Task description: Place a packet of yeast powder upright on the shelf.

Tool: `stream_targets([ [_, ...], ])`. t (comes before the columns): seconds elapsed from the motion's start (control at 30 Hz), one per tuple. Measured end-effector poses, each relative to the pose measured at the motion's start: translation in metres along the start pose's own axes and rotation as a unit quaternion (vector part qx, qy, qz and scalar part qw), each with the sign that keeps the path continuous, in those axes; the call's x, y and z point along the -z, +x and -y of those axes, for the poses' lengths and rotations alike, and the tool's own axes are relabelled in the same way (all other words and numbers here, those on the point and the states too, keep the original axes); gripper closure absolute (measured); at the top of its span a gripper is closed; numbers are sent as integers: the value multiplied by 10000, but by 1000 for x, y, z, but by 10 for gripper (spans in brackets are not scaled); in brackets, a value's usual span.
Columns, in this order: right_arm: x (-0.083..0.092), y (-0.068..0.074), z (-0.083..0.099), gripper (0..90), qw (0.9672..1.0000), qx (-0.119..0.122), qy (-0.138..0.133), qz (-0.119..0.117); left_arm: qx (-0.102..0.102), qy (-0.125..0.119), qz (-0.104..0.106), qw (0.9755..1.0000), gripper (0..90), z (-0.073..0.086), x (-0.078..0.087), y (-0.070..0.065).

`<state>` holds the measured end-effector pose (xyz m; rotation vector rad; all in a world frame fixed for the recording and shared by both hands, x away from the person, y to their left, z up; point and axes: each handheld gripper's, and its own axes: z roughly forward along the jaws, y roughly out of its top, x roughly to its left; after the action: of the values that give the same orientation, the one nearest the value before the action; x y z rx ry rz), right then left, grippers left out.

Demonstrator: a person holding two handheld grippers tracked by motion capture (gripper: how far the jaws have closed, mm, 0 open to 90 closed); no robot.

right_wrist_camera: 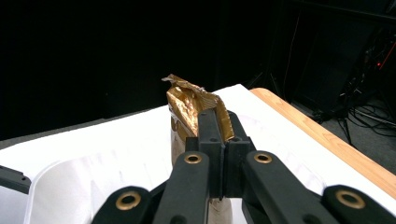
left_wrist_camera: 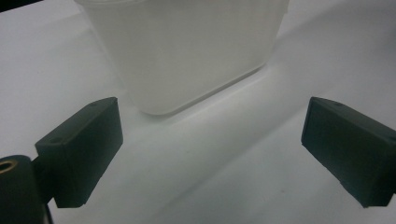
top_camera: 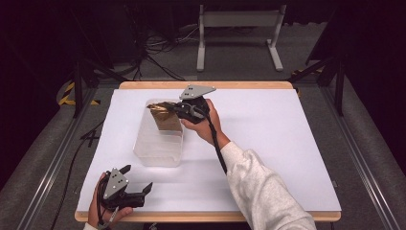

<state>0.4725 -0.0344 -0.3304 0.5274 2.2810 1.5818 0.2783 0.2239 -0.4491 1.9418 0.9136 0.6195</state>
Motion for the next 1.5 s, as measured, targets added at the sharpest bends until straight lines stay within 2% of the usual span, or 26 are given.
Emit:
stream_targets([
  [0.17,2,1,0,889,9999,96,34,70,18,8,-3,10000,63,0,1,0],
  [0.2,3,2,0,885,9998,154,86,117,3,13,4,10000,63,0,1,0],
  [0.23,1,3,1,880,9989,303,284,208,1,-3,-3,10000,63,0,1,0],
  [0.47,3,2,4,880,9992,227,299,157,-5,-4,-9,10000,63,0,0,0],
  [1.0,13,-3,8,858,9988,166,386,269,-16,31,2,10000,62,-1,0,0],
  [1.13,15,-1,9,852,9986,223,324,344,5,33,12,10000,63,-1,0,0],
  [1.5,20,-1,11,787,9981,148,410,446,-18,18,4,10000,62,-1,-1,1],
])
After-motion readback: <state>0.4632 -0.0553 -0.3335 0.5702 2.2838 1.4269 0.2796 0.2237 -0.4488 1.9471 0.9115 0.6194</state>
